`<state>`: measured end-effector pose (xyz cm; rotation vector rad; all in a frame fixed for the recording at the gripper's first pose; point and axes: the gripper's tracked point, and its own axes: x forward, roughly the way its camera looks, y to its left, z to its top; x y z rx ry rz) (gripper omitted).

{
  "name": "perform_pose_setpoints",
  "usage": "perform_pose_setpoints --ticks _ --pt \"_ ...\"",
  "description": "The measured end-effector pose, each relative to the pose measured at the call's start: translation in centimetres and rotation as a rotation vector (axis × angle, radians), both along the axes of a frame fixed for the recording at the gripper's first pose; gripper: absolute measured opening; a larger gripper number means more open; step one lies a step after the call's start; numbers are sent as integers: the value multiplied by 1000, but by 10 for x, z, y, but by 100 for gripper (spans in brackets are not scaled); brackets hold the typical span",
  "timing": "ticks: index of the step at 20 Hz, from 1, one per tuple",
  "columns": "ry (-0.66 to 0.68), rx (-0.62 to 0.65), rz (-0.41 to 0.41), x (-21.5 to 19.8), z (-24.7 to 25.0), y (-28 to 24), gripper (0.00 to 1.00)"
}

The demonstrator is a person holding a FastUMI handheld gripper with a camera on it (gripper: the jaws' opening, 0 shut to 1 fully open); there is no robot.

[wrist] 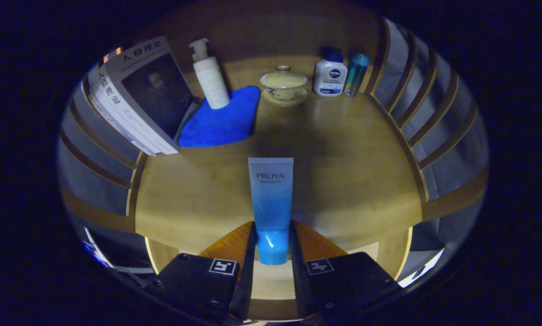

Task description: Pull open the drawer, take out the items inside it, and place them on the countertop above the cabinet.

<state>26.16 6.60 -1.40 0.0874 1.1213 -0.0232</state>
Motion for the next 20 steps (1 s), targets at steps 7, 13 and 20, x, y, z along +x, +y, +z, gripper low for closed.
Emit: perform_pose_setpoints --ticks 7,13,20 --pt "31 5 -21 1 -9 -4 42" --pt "16 20 -21 3 -11 -1 44" --pt "-33 -19 -25 3 2 -3 52"
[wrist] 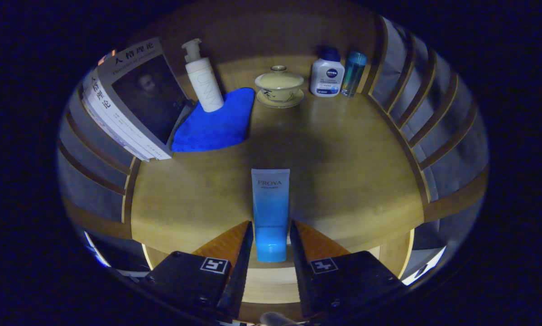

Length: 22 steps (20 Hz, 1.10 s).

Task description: Pull open the drawer, take out the items inside it, and place them on the countertop above the cabinet.

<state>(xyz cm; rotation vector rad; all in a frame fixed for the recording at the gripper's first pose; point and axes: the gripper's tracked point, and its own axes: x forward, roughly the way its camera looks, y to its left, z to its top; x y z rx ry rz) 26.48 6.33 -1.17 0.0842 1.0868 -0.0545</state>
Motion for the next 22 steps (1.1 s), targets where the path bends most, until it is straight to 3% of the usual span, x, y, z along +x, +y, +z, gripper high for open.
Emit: perform_pose_setpoints --ticks 9,17,22 --pt "-51 32 57 -34 22 15 51" --pt "-191 20 153 -106 45 23 80" --pt "-372 -15 214 -160 63 29 78"
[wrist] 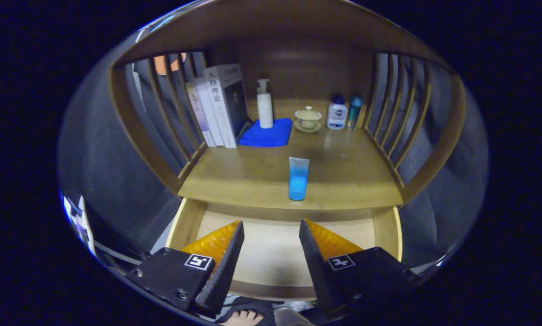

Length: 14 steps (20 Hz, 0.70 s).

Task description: Pull open the drawer, take out the items inside it, and place them on the countertop above the cabinet.

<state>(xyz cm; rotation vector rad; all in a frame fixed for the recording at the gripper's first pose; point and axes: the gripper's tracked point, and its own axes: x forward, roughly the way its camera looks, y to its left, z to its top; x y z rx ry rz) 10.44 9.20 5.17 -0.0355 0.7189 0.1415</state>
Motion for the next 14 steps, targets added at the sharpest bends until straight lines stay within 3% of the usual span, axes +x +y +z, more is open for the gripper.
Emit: perform_pose_setpoints --ticks 11,14 --pt "-514 72 74 -109 56 19 83" --pt "-576 112 44 -128 54 10 100"
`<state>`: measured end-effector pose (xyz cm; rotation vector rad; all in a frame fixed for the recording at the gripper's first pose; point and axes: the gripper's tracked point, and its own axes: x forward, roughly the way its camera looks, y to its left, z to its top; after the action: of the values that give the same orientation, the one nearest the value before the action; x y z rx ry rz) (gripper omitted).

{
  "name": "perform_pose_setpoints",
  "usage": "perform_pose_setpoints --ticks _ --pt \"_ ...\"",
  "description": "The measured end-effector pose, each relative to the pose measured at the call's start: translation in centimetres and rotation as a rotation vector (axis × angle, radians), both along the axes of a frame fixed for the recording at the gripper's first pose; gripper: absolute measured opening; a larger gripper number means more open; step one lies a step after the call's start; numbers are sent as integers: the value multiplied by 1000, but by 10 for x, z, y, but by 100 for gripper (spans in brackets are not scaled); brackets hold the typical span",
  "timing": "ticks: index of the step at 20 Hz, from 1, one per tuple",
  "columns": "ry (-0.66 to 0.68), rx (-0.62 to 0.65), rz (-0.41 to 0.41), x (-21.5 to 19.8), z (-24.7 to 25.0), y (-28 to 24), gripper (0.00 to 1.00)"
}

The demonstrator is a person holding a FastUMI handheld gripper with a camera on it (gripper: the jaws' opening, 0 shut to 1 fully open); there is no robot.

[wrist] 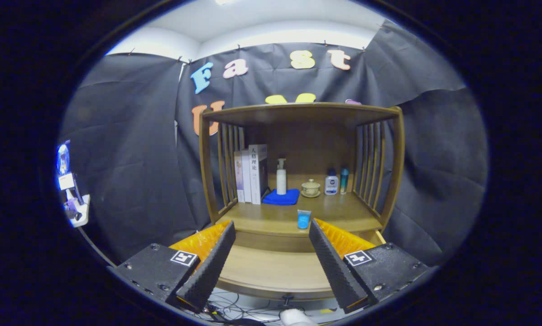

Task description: Pull open the drawer, take out the items inside it, and place them on the countertop above the cabinet.

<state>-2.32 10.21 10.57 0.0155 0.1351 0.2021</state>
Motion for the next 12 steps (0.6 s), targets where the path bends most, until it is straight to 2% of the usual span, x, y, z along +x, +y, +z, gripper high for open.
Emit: perform_pose_setpoints --ticks 6,9,12 --pt "-58 -21 -87 -26 -55 -32 100" --pt "-26 -38 -88 -33 -100 -37 100" --pt "8 -30 -131 -36 -142 -53 100"
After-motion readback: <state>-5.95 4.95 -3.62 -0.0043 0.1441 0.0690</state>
